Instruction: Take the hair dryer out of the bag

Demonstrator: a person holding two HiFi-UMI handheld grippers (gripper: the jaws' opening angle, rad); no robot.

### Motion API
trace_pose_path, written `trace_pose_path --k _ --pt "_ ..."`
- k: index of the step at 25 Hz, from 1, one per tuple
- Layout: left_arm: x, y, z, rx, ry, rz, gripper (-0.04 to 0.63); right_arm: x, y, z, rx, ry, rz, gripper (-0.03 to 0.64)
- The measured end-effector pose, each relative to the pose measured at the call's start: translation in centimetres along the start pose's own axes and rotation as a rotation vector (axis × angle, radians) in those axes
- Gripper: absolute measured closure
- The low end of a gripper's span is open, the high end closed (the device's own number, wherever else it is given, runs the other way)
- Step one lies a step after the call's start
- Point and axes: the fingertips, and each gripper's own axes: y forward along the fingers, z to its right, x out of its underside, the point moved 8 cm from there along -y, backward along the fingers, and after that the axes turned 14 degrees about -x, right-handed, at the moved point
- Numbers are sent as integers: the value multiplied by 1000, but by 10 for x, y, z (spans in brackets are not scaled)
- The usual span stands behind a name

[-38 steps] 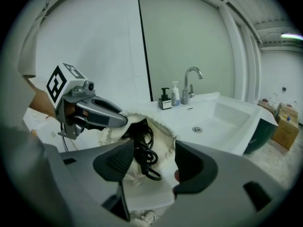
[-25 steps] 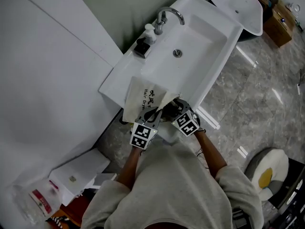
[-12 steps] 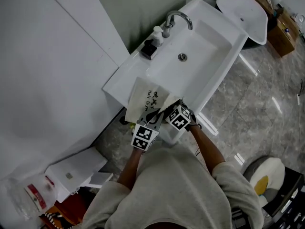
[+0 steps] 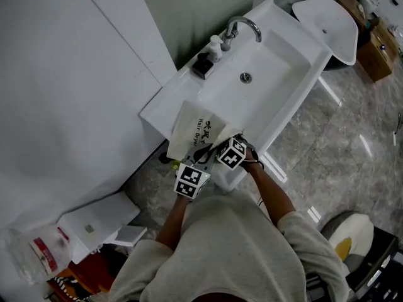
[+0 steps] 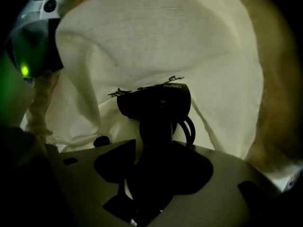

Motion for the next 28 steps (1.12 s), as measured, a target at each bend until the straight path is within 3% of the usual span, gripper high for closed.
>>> trace_pose_path --k 7,18,28 --pt "2 4 -4 -19 9 -3 560 1 -11 -5 -12 -17 20 391" --pt "3 10 6 5 28 -26 560 43 -52 -30 -11 -95 18 391" --pt "6 6 17 22 28 -24 560 57 -49 -26 -71 -51 -55 388"
